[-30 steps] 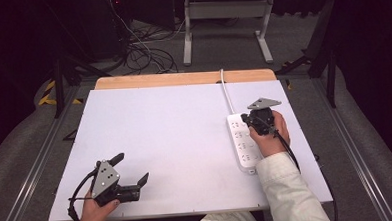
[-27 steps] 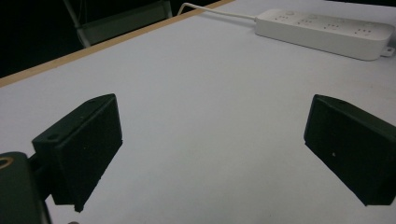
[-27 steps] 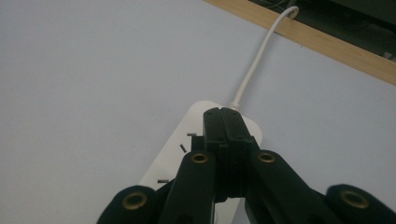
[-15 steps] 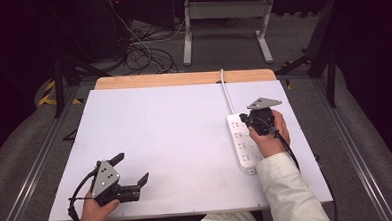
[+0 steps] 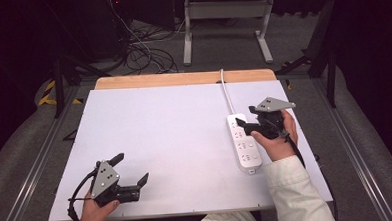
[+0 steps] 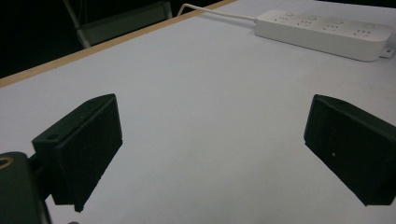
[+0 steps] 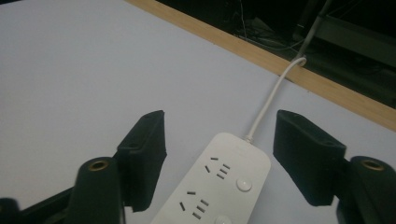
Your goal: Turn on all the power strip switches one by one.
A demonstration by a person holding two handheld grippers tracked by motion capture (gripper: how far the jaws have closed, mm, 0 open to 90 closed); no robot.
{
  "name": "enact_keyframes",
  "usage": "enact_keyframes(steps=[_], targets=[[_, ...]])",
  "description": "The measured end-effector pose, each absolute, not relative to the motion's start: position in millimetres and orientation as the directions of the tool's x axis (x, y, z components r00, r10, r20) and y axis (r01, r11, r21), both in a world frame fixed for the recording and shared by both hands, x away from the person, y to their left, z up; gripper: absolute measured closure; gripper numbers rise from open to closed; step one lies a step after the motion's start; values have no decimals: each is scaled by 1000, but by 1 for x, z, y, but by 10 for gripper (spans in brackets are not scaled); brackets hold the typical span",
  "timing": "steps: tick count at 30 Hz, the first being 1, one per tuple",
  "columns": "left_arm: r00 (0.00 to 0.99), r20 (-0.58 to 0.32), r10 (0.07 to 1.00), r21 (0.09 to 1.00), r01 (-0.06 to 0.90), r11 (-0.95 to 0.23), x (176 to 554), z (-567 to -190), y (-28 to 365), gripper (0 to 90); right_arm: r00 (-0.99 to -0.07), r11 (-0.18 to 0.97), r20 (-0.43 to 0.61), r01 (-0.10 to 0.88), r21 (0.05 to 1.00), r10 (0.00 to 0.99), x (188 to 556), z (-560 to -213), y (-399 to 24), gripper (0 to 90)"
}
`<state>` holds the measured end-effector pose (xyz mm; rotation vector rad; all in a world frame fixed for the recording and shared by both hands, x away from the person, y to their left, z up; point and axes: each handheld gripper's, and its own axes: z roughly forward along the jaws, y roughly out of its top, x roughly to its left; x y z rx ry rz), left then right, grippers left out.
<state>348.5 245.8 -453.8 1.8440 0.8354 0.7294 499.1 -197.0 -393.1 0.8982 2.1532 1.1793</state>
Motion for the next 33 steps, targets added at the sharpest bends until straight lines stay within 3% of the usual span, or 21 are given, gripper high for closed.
enact_keyframes(steps=[9,24,33], targets=[[591,121,798,921,234,-313,348,-454,245,47,-678,335,-69,270,903,732,473,-390,-214,206],[598,96,796,931,229,-284,347,-452,247,47,-757,331,-53,220,918,651,435,-425,-224,147],[605,101,790,931,221,-289,347,-452,248,48,-778,318,-5,250,915,628,426,-453,-227,93]])
